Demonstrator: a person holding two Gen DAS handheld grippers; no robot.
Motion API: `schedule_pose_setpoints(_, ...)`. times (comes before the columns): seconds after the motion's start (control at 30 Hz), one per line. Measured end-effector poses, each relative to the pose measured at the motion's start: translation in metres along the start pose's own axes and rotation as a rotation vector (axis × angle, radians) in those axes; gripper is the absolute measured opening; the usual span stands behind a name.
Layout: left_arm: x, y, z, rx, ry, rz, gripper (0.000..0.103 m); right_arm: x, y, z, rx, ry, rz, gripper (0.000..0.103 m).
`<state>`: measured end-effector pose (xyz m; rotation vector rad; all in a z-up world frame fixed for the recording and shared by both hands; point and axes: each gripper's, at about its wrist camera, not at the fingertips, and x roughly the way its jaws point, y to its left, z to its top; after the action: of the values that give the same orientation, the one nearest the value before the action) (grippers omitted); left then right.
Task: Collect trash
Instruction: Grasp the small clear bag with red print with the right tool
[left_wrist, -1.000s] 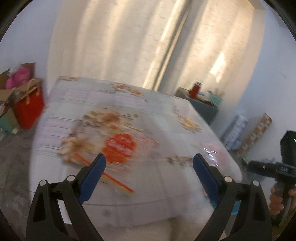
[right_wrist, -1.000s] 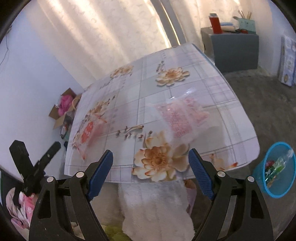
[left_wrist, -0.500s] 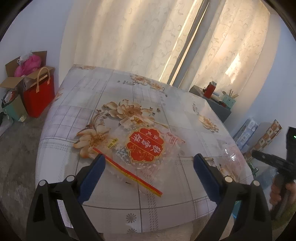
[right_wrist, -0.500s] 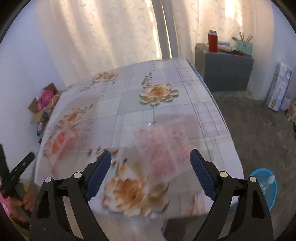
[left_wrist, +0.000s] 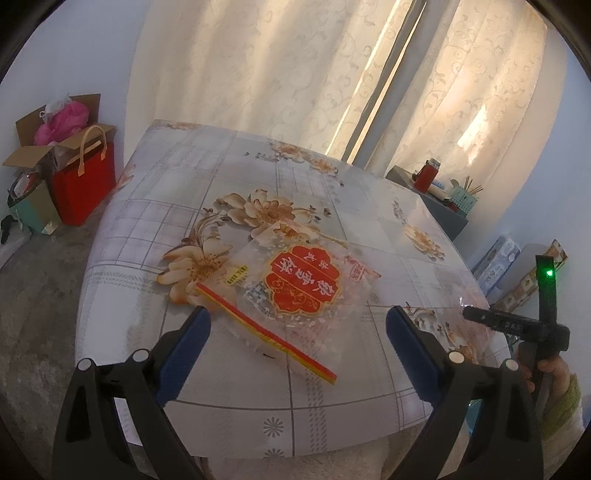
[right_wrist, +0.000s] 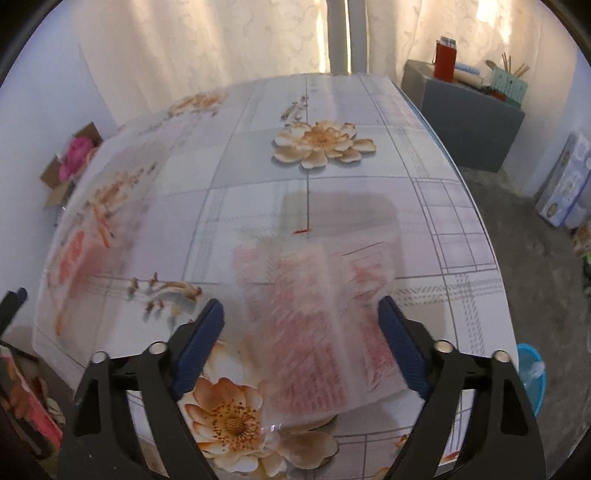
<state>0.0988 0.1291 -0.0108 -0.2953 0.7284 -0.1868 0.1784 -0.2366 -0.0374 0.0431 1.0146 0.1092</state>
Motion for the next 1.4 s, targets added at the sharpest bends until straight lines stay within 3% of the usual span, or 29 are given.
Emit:
schedule_pose_setpoints(0.33,0.000,-0.006,-0.001,0.014,0.001,0.002,0.094,0.001,0.001,-0.009,0.019,-0.008,-0.027,0.044)
schedule_pose_setpoints(0.7,0.014,-0.004,0.022,0.087,-0.030,0.038,0.094,0.000,0.008,-0.014,0.014,-0.026,-0.044,0.039)
schedule_pose_setpoints(0.83,0.030,-0.005,0.038,0.151,0.019,0.006,0.097,0.001,0.006,-0.015,0.019,-0.027,-0.030,0.039)
schedule_pose_setpoints(1.1,0.079,-0.014,0.052,0.321,0.232,-0.061,0.097,0.000,0.003,-0.014,0.031,-0.028,-0.001,0.039)
schedule_pose_setpoints(1.23,0.098,-0.016,0.048,0.375,0.299,-0.020,0.097,0.000,0.002,-0.015,0.042,-0.030,0.012,0.039)
schedule_pose_setpoints(1.4,0.105,-0.016,0.043,0.376,0.329,-0.009,0.097,0.000,0.003,-0.015,0.042,-0.030,0.013,0.039)
